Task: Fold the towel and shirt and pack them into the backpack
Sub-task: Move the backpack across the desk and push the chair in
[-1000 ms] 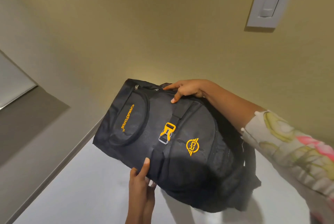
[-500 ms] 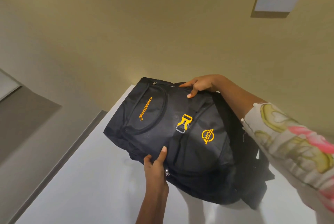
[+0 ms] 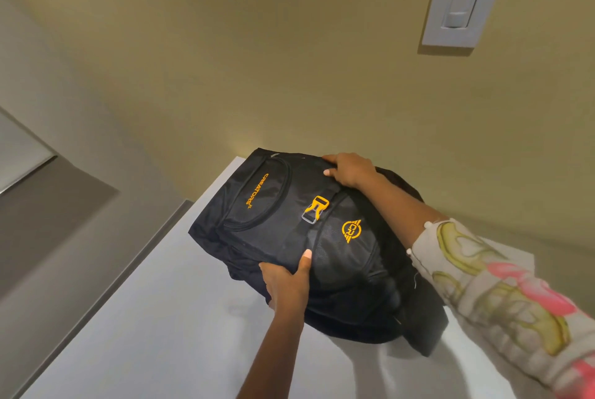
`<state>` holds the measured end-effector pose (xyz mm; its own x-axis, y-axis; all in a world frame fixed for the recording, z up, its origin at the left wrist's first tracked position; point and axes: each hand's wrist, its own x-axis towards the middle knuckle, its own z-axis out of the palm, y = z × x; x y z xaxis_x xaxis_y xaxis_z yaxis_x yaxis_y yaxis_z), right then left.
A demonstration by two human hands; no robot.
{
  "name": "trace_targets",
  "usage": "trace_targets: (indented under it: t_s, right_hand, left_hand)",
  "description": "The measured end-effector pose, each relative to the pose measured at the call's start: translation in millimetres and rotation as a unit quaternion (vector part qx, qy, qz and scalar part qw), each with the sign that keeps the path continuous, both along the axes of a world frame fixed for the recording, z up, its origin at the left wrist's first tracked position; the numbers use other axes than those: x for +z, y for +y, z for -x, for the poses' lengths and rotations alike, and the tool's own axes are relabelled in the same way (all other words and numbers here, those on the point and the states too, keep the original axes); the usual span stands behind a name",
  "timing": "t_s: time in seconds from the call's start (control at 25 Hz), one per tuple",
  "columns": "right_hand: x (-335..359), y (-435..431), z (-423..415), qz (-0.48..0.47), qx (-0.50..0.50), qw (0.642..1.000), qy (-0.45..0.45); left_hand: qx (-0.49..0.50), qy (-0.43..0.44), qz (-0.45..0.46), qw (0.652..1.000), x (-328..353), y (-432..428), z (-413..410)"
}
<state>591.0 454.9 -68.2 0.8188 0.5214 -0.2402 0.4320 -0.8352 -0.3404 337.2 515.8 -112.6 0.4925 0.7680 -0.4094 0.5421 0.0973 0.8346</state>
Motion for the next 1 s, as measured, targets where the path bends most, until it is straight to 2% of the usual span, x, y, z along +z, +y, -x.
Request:
trace_targets:
  t_s: [0.16, 0.28, 0.56, 0.84, 1.0]
  right_hand:
    - [-5.5, -13.5, 30.8, 0.042, 0.024, 0.992, -0.118]
    - [-2.4, -32.0, 49.4, 0.052, 0.049, 0.988, -0.137]
    - [5.7, -100.4, 113.0, 0.037, 0.074, 0.985, -0.15]
    - [18.8, -186.8, 195.6, 0.059, 0.074, 0.985, -0.145]
    - [32.2, -249.2, 250.4, 0.061, 0.059, 0.986, -0.143]
  left_hand:
    - [-0.081, 0.102, -0.126, 0.983, 12.3, -4.2, 6.7]
    - [-0.135, 0.119, -0.173, 0.968, 22.9, -9.3, 14.2]
    - [-0.191, 0.135, -0.31, 0.922, 57.8, -49.5, 44.0]
    - [-0.254, 0.149, -0.364, 0.884, 84.1, -118.2, 90.3]
    - [-0.299, 0.115, -0.321, 0.891, 96.9, -170.5, 125.0]
